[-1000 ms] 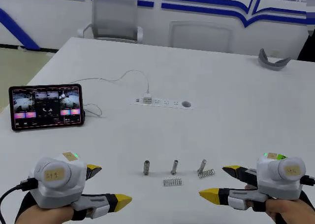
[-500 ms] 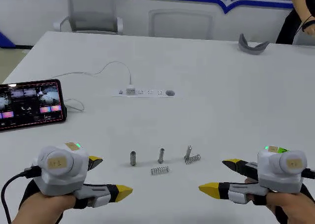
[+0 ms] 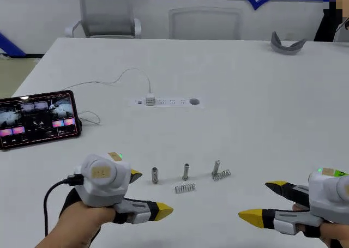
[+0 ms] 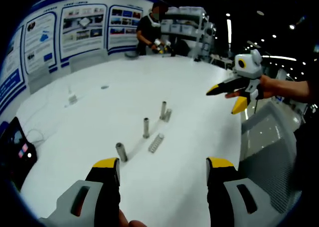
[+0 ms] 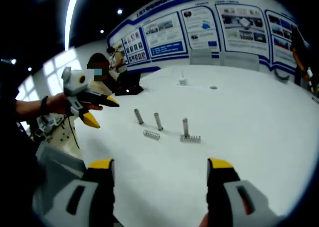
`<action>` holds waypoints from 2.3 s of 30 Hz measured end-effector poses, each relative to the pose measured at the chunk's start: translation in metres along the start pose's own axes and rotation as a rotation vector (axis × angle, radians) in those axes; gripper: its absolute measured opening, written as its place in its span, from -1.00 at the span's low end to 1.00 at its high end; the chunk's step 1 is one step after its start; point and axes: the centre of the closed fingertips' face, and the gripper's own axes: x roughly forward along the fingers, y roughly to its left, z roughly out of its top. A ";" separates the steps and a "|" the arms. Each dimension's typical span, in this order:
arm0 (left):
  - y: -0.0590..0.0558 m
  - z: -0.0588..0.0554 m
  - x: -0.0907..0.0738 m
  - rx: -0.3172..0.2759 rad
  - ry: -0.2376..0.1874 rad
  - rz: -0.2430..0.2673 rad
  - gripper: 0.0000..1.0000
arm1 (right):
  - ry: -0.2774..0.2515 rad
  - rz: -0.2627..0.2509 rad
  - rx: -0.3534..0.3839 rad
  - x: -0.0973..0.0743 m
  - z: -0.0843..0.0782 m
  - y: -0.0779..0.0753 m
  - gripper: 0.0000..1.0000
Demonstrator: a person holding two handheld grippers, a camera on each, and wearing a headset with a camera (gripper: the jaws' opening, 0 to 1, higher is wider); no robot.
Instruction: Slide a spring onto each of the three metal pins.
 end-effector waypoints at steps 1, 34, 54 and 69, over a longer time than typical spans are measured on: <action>0.000 0.000 0.001 0.001 0.003 -0.003 0.44 | 0.006 0.004 0.001 0.000 -0.002 0.001 0.55; -0.009 -0.020 0.039 0.022 0.060 -0.017 0.32 | 0.029 0.048 0.004 -0.018 -0.012 0.012 0.55; -0.001 -0.012 0.105 0.095 0.099 -0.053 -0.05 | 0.013 -0.004 0.058 -0.035 -0.025 0.011 0.55; 0.003 -0.025 0.119 0.122 0.155 -0.043 -0.33 | 0.010 -0.020 0.089 -0.039 -0.032 0.011 0.54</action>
